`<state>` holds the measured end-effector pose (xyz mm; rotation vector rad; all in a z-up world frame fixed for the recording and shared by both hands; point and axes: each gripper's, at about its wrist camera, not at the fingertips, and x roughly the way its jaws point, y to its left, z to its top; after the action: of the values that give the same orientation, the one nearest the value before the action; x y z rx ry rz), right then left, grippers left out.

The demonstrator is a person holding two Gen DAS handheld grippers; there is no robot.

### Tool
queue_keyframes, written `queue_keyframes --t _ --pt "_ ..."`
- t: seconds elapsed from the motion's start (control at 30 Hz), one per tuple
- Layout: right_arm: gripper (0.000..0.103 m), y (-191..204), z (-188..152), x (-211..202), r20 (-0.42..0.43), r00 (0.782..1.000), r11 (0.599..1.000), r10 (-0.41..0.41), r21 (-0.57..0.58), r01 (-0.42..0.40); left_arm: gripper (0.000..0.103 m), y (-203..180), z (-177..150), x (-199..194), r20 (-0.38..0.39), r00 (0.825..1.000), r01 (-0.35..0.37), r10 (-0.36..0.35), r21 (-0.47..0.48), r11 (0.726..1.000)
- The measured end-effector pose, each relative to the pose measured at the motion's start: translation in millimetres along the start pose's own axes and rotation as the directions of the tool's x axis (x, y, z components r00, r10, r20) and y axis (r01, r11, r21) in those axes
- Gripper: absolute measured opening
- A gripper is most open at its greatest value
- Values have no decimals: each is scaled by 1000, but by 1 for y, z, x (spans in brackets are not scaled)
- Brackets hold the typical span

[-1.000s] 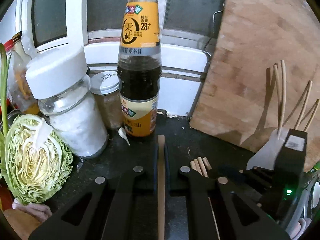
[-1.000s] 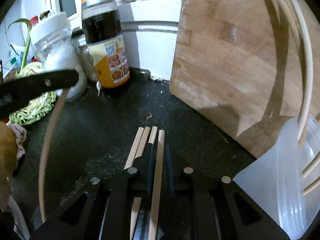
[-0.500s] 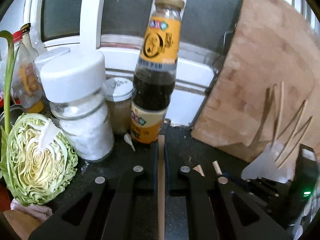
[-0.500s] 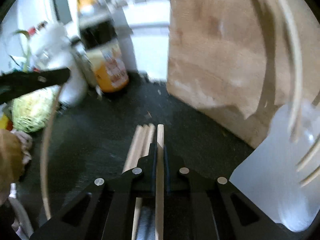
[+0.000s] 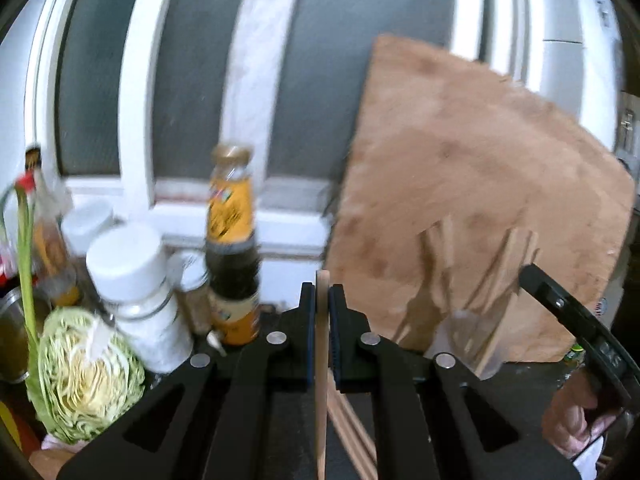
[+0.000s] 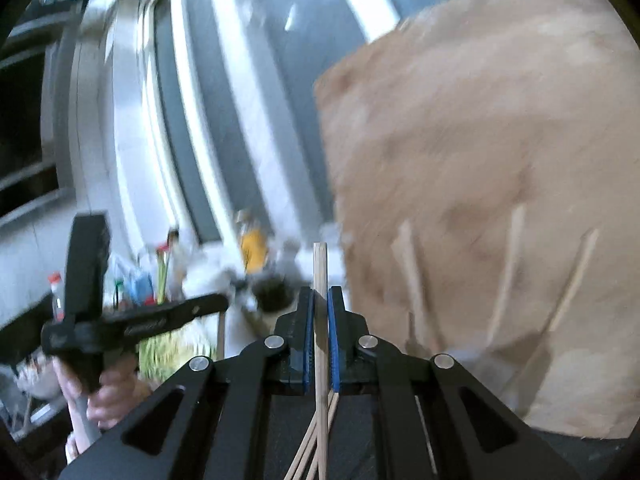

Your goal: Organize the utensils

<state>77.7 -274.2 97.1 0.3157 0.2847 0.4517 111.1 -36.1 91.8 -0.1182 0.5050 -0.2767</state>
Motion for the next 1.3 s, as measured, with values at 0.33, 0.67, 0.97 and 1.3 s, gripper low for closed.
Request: queue_keyframes --t 0.33,0.67,0.97,1.3 --pt "8 -24 28 -52 220 973 997 -67 53 57 6 -64 35 -25 77 997 23 -29 70 997" --pt "8 -70 36 -88 357 907 965 -222 214 152 6 -103 69 -44 153 986 63 -69 38 997" --pt "8 -84 36 -98 410 878 949 -248 284 136 6 -106 79 -38 171 971 171 -165 -22 985" --pt "8 -83 30 -58 322 880 935 -349 186 303 6 -89 46 30 120 976 193 -179 -114 975"
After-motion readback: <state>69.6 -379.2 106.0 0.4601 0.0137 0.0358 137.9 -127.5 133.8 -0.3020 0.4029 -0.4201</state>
